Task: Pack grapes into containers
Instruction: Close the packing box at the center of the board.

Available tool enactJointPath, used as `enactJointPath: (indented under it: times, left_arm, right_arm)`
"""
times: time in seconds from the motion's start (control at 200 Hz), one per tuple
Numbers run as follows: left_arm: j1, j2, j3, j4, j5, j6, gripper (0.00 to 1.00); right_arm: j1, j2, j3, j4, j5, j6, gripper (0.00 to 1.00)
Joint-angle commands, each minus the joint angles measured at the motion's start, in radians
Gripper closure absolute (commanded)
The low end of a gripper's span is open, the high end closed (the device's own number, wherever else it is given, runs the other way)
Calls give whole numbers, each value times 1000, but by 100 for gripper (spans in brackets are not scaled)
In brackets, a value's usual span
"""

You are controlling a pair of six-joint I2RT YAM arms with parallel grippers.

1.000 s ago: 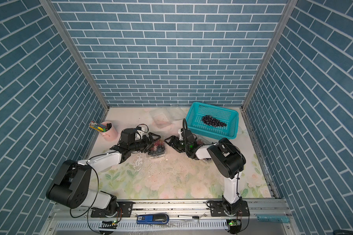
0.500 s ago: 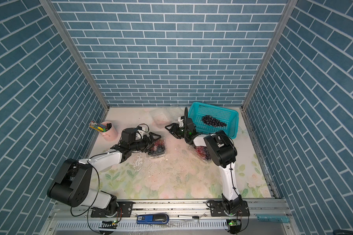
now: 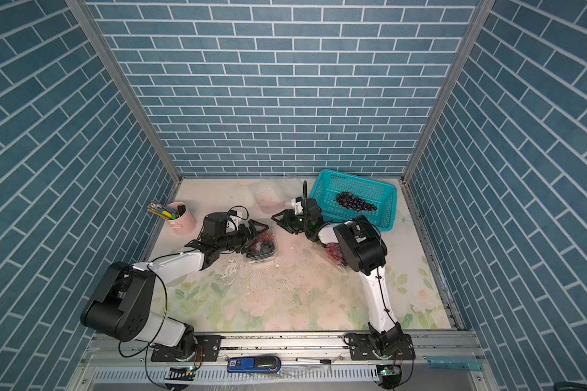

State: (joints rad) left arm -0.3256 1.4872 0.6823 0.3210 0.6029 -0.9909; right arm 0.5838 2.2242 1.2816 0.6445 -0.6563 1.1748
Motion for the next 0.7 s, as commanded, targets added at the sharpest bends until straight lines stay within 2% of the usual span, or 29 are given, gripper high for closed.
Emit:
enactJointPath:
  times: [0.0, 0.425, 0.545, 0.695]
  left_arm:
    - [-3, 15, 4, -25, -11, 8, 0]
    - [2, -3, -1, -36, 5, 14, 0]
    - [8, -17, -4, -46, 8, 19, 0]
    - [16, -30, -5, -60, 14, 28, 0]
  right_arm:
    - [9, 42, 29, -14, -38, 56, 59]
    - [37, -16, 49, -135, 5, -20, 61]
    - [50, -26, 68, -227, 30, -80, 63]
    - [57, -59, 72, -236, 42, -86, 64]
